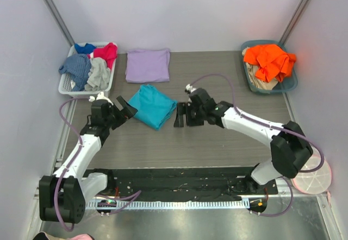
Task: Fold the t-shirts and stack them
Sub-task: Fold the tshirt
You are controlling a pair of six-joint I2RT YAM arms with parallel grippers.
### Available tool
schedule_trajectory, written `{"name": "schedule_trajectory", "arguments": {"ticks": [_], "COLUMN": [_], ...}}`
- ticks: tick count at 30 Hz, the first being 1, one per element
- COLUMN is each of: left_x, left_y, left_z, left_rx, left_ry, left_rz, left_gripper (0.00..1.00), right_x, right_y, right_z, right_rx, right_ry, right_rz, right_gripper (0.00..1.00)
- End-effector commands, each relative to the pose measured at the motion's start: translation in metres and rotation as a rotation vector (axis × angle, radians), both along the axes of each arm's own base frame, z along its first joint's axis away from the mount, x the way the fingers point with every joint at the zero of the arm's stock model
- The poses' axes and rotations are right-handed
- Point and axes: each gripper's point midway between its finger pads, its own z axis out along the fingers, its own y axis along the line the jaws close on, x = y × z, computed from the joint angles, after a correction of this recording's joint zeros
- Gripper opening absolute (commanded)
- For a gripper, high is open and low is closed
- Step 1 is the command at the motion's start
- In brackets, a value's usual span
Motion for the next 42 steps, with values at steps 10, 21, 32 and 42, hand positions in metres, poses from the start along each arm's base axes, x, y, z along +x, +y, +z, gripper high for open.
{"name": "schedule_trajectory", "arguments": {"ticks": [10,21,32,42], "left_x": [-0.016,-0.019,-0.019,-0.021], "left_y": [-0.005,-0.005,-0.006,-0.005], "left_z": [-0.002,-0.003,-0.004,-0.006], "left_rx": [-0.026,-0.027,-0.024,-0.021], "left_ry": [0.006,0.010,0.013,0.018], "left_rz": [-0.026,-0.025,-0.029,-0.024], "left_gripper": [1.00,1.00,1.00,1.00], "right_x": [0.187,0.234,0.232,0.174], "right_y": [-0.028,-0.012,0.023,0.060], "right_z": [0.005,-0.014,-0.058,-0.078], "right_rx": [-0.013,0.233,0.287,0.208], "right_ry": [-0.227,-0.152,-0.014,0.045], "right_rz": [-0.016,0.072,0.228,0.381], "right_gripper": [0.76,0.93,0.95,0.95]}}
